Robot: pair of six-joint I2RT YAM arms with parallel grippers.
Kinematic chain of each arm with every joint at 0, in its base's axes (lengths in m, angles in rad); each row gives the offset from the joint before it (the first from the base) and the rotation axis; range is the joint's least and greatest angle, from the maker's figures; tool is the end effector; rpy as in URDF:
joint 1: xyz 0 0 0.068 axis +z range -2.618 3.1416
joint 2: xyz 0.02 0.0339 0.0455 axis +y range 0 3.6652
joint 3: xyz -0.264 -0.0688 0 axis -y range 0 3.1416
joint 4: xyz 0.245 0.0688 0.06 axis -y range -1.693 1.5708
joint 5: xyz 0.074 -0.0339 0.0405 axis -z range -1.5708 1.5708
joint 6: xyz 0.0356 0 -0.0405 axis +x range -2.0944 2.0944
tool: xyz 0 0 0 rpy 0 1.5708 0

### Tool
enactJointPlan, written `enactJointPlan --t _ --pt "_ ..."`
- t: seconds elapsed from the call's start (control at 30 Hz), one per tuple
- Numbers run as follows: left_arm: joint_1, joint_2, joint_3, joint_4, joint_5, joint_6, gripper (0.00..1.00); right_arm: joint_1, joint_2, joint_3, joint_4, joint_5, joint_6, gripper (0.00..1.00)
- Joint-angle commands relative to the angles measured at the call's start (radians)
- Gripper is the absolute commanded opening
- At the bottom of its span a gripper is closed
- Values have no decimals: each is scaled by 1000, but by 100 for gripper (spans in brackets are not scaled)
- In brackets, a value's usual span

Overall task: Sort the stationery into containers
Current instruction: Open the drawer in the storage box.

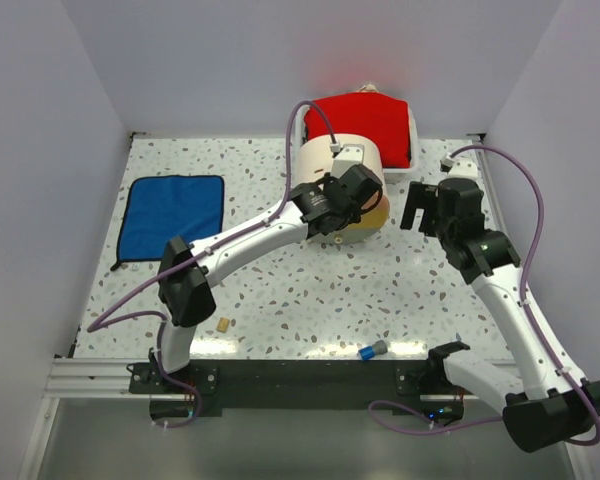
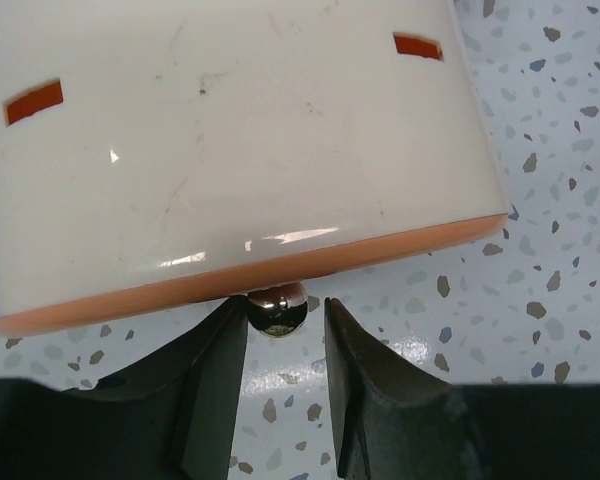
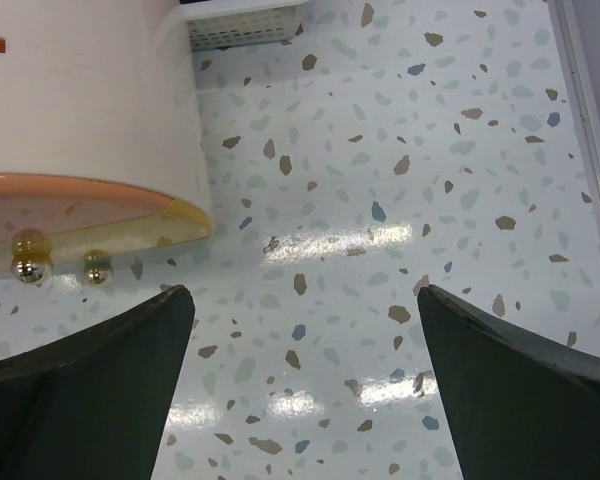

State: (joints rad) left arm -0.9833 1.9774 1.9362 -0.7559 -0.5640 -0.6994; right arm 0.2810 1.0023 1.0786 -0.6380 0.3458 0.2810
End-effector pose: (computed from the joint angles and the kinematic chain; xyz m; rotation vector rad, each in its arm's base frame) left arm 0.2622 -0.3593 0.3314 0.0546 2.2304 -0.2451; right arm 0.2037 0.0462 0.3572 0.2012 2.0861 -0.0306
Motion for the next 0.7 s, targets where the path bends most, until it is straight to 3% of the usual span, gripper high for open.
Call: enactJointPlan --t 0.0,0.27,0.3,0.33,0.43,0.67 --pt "-14 -9 73 18 -71 -28 42 -16 -7 17 -3 -30 7 99" --pt "-14 5 61 33 -85 -22 31 -26 12 32 -6 -56 20 99" --pt "-12 5 58 32 -85 -23 27 -25 12 33 -6 -56 21 99" --pt "-12 6 55 32 -85 -26 15 -26 12 34 -6 -60 23 99" --pt "-17 3 50 24 -76 -34 0 -28 6 32 -12 -62 26 99" --pt "-77 -89 -37 -5 -76 -54 0 -29 -17 17 -17 -65 15 99"
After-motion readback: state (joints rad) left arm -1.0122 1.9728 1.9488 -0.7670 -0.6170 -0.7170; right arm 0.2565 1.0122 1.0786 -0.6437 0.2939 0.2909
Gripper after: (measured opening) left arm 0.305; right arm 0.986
